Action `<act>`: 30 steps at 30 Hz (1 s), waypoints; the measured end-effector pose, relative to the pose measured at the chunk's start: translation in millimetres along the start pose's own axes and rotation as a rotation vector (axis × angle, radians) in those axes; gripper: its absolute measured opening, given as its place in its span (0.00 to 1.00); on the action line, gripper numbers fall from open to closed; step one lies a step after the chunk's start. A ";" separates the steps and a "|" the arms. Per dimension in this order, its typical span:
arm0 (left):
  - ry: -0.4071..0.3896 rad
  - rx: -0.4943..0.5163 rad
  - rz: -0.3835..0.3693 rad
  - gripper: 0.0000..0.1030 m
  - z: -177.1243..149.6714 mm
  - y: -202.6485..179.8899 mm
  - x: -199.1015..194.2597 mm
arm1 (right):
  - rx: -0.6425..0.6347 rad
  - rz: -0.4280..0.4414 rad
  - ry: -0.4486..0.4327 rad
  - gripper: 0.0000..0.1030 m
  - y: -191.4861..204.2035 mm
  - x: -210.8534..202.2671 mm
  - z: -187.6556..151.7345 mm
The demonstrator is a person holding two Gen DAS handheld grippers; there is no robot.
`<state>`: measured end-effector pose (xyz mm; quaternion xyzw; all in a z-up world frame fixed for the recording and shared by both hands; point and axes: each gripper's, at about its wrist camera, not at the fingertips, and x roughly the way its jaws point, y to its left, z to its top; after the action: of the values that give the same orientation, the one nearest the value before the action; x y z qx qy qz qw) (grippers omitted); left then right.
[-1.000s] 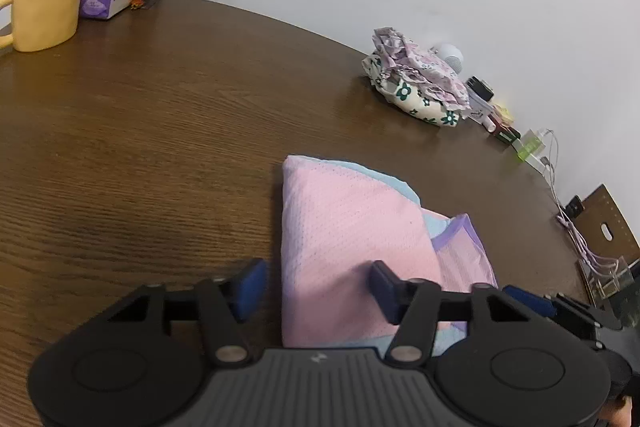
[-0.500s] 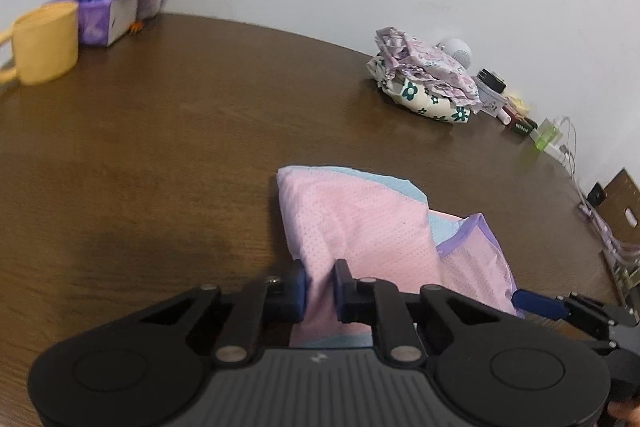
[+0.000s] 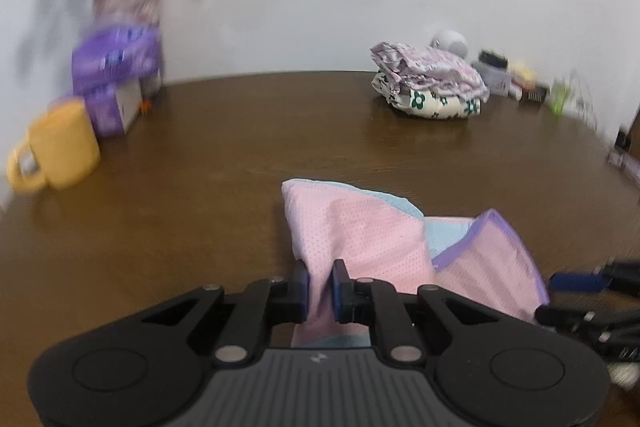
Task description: Fold clothes
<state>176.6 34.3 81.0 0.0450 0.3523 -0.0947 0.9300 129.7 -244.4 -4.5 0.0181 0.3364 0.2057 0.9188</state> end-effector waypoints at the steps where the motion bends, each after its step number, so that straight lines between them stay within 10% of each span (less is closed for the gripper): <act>1: -0.011 0.048 0.029 0.10 1.5 -6.4 -2.1 | -0.003 0.002 0.002 0.49 1.6 1.2 0.1; 15: -0.200 0.762 0.329 0.10 -39.4 -159.4 -6.6 | 0.022 0.053 -0.019 0.45 3.7 2.9 -2.0; 30: -0.079 0.622 0.039 0.14 -44.7 -197.4 3.8 | 0.107 -0.022 -0.080 0.45 -40.2 -35.9 -18.3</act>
<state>109.4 -152.6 41.7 0.3305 0.2692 -0.1816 0.8862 108.3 -297.2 -3.6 0.0718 0.3103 0.1763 0.9314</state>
